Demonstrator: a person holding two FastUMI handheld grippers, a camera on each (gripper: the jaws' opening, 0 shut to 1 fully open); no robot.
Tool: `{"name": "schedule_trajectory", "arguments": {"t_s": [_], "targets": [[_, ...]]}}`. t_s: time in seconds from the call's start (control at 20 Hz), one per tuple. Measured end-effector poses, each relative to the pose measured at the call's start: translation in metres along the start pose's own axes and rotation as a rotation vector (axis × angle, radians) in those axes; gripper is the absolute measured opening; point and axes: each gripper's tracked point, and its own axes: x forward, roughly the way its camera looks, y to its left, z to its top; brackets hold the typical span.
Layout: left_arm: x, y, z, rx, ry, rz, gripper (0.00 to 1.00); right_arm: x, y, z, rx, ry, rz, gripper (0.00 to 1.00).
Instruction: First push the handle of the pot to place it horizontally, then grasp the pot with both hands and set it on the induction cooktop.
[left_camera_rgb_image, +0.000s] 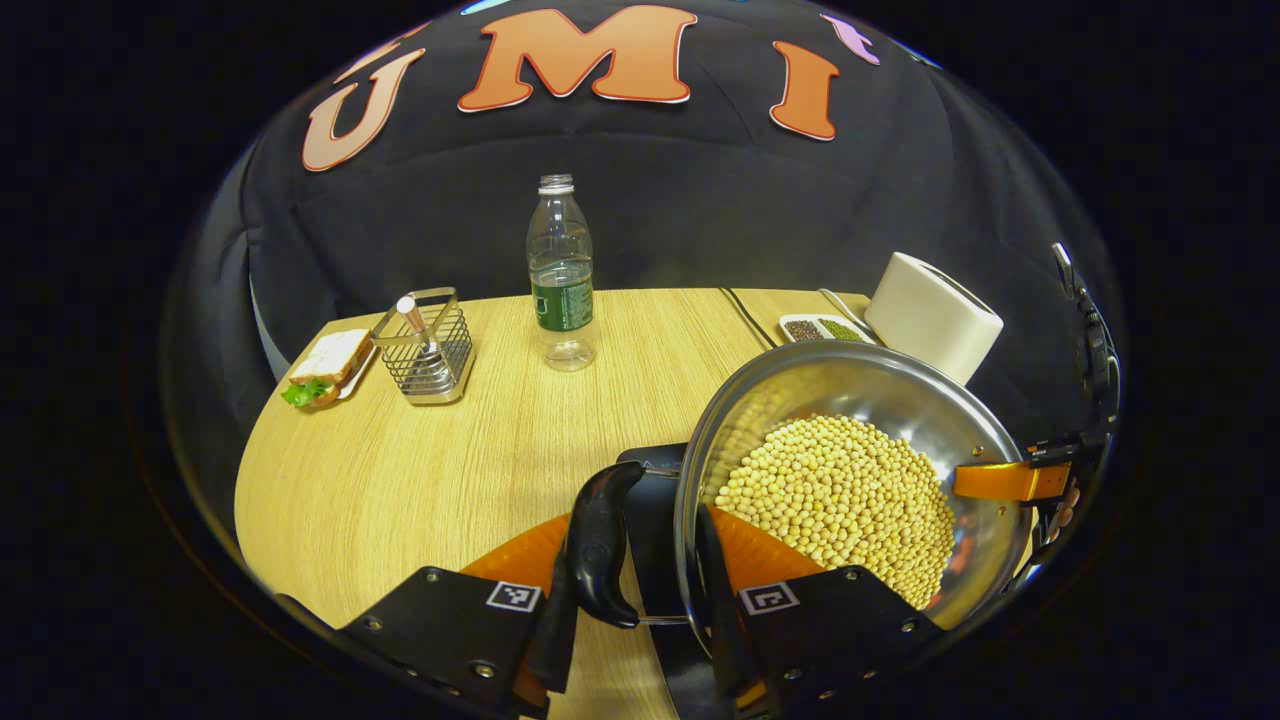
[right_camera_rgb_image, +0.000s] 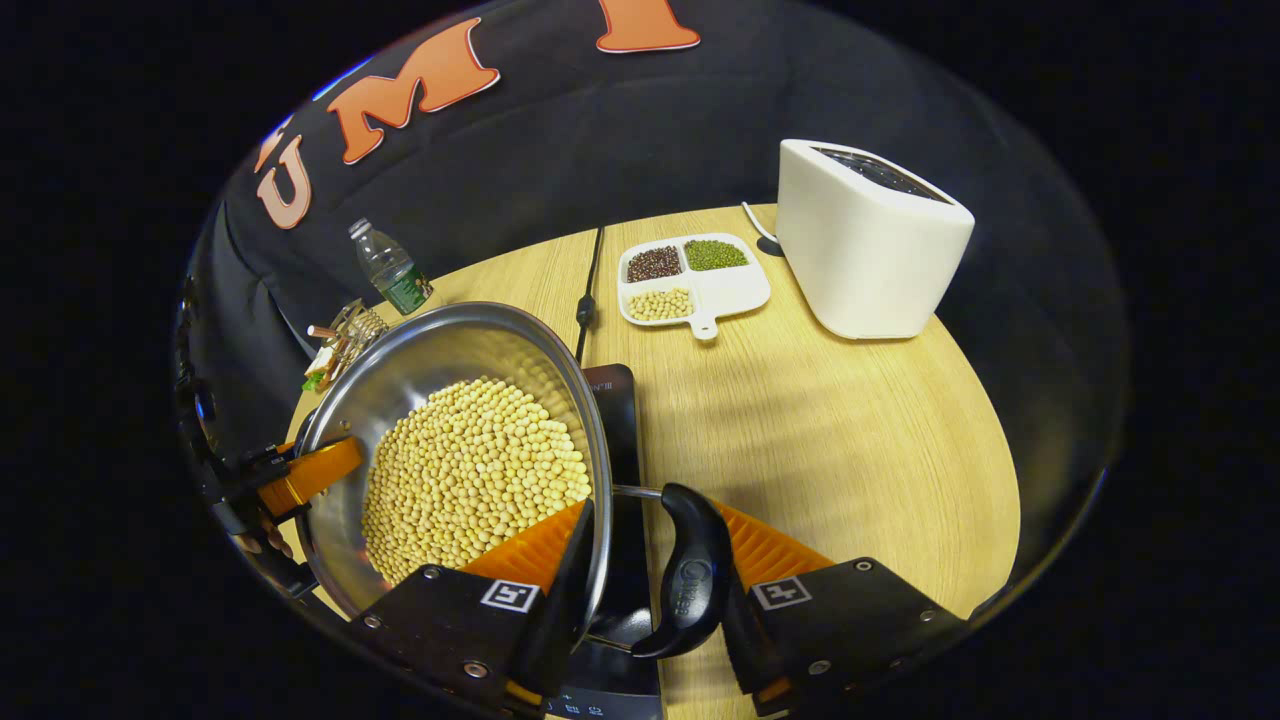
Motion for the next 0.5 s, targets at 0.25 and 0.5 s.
{"name": "schedule_trajectory", "arguments": {"t_s": [0.25, 0.5], "targets": [[-0.011, 0.004, 0.008, 0.017, -0.055, 0.030, 0.68, -0.011, -0.002, 0.002, -0.046, -0.054, -0.002, 0.75], [-0.053, 0.024, 0.054, 0.036, -0.213, 0.103, 0.84, -0.079, -0.016, 0.019, -0.097, -0.172, -0.022, 0.91]]}}
